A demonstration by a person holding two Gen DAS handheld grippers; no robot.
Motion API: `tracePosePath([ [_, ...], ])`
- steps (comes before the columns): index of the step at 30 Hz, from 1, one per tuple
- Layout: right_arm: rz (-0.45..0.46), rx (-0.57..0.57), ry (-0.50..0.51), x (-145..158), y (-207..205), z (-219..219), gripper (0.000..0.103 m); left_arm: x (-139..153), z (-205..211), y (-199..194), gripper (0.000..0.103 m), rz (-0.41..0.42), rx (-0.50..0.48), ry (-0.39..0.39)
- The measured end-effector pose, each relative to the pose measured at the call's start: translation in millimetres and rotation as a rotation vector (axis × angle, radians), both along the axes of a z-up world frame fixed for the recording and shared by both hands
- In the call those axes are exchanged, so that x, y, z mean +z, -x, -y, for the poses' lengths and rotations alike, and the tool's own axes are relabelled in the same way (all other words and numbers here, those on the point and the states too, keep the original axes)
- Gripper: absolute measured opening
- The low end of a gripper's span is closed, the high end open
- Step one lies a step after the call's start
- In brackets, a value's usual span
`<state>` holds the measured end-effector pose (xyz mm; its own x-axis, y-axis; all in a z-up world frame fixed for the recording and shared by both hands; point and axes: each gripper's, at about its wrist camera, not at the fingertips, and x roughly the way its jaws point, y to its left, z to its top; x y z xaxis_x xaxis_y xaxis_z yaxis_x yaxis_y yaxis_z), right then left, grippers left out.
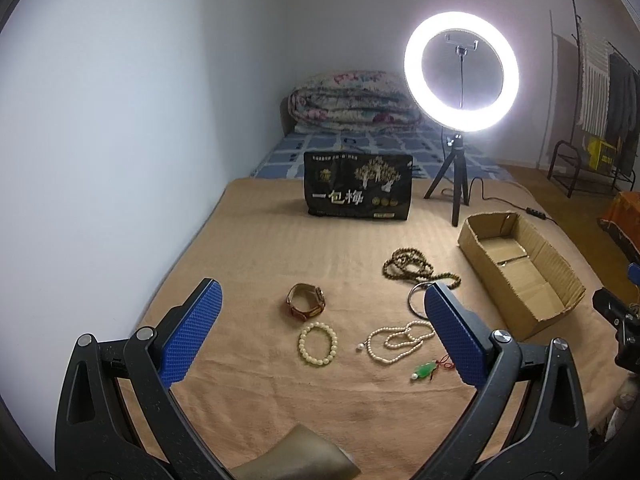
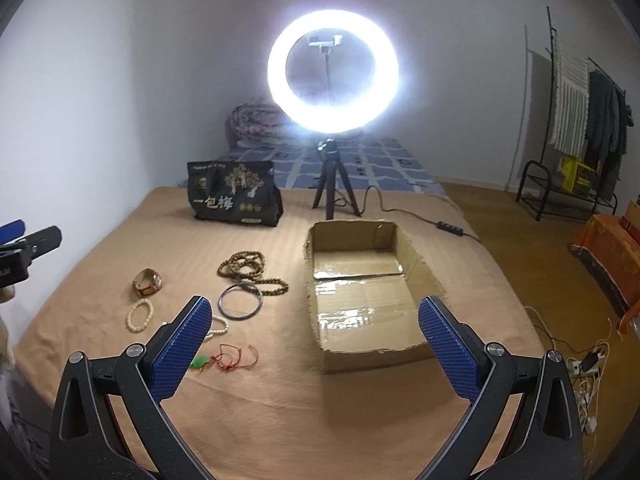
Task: Organize jewelry
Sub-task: 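Grasp the pale bead bracelet with the left tool while the right tool grasps the pearl necklace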
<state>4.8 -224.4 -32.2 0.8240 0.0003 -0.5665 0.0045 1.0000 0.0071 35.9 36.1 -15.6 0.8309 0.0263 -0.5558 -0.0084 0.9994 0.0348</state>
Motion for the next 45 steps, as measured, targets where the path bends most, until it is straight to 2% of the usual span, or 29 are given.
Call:
tracePosePath([
  [7, -0.016, 0.071, -0.053, -16, -17, -12, 0.103, -21, -34, -30, 0.103, -0.095, 0.035, 0.101],
  [10, -0.034, 0.110, -0.040, -25, -27, -24, 0.103, -32, -43, -39, 0.103, -0.098, 0.071, 0.067],
  [15, -0.110, 0.193, 0.004, -47, -45, -53, 0.103, -62, -51, -59, 0.103, -0.178, 0.067, 0.055],
  [19, -0.193, 0.278, 0.020, -72, -63, -80, 0.103, -85, -49, -69, 0.103, -0.234, 0.088, -0.001],
  [25, -0.300, 0.383, 0.025, -102, -91, -103, 0.103, -101, -52, -77, 0.103, -0.273, 0.110, -0.016],
  [27, -0.361, 0.395, 0.015, -116, -103, -106, 0.103, -107, -54, -81, 0.103, -0.302, 0.116, -0.012],
  [28, -0.386, 0.396, 0.006, -122, -108, -107, 0.103, -111, -54, -82, 0.101, -0.315, 0.110, 0.000],
  [29, -0.411, 0.397, -0.006, -128, -112, -107, 0.103, -115, -54, -84, 0.095, -0.330, 0.100, 0.008],
  [33, -0.491, 0.387, -0.060, -147, -128, -106, 0.103, -125, -51, -89, 0.090, -0.358, 0.072, 0.023],
  [37, -0.515, 0.386, -0.058, -155, -138, -112, 0.102, -135, -55, -101, 0.072, -0.403, 0.067, 0.069],
  [40, -0.532, 0.397, -0.062, -160, -144, -116, 0.098, -148, -63, -112, 0.058, -0.458, 0.076, 0.118],
  [45, -0.567, 0.409, -0.064, -170, -150, -125, 0.093, -163, -70, -120, 0.055, -0.508, 0.088, 0.159],
])
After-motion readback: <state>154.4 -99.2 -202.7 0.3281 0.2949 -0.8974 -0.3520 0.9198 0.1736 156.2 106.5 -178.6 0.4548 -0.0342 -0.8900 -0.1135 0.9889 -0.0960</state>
